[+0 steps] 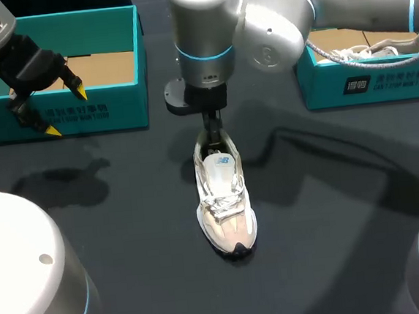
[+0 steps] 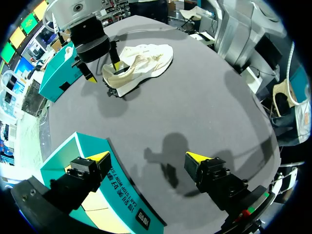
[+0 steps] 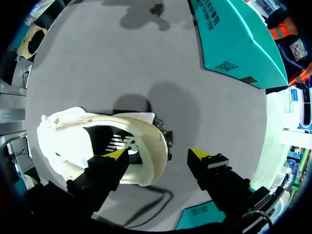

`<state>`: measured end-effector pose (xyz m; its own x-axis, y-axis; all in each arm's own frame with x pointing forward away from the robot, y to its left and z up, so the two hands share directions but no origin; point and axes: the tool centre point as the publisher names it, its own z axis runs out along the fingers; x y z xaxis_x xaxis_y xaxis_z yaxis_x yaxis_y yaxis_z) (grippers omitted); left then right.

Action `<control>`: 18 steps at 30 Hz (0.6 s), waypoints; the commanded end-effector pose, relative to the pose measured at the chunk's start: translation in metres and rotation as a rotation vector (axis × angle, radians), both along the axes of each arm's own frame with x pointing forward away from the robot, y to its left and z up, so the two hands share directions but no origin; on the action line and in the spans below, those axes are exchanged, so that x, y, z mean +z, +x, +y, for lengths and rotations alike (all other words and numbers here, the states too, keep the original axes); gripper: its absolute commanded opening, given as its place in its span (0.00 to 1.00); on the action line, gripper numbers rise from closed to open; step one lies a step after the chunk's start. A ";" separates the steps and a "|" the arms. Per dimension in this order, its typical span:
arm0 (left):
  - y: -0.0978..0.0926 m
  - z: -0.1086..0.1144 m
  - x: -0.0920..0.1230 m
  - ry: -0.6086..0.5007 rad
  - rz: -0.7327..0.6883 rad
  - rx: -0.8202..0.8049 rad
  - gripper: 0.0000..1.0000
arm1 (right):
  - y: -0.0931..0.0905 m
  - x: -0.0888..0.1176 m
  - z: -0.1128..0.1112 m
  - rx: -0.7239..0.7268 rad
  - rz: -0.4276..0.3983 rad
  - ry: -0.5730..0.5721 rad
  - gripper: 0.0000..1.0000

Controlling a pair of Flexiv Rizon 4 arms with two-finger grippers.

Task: Take the shoe out of the shoebox, open the shoe tongue, remove and reinsert the insole, then place the shoe into the shoebox

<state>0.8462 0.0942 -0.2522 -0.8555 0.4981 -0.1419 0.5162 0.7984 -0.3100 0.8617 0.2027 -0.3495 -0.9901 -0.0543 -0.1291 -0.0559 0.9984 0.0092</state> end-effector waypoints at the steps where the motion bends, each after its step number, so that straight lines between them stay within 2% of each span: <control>1: -0.001 0.000 0.000 0.002 -0.001 0.000 1.00 | 0.004 -0.011 -0.002 -0.003 0.009 0.018 0.66; 4: -0.001 0.000 0.000 0.002 -0.001 0.000 1.00 | 0.004 -0.015 0.000 -0.007 0.018 0.016 0.60; 7: -0.001 0.000 0.000 0.002 -0.001 0.000 1.00 | 0.004 -0.020 0.001 -0.009 0.025 0.016 0.58; 18: -0.001 0.000 0.000 0.002 -0.001 0.000 1.00 | 0.007 -0.029 0.009 -0.002 0.048 0.018 0.43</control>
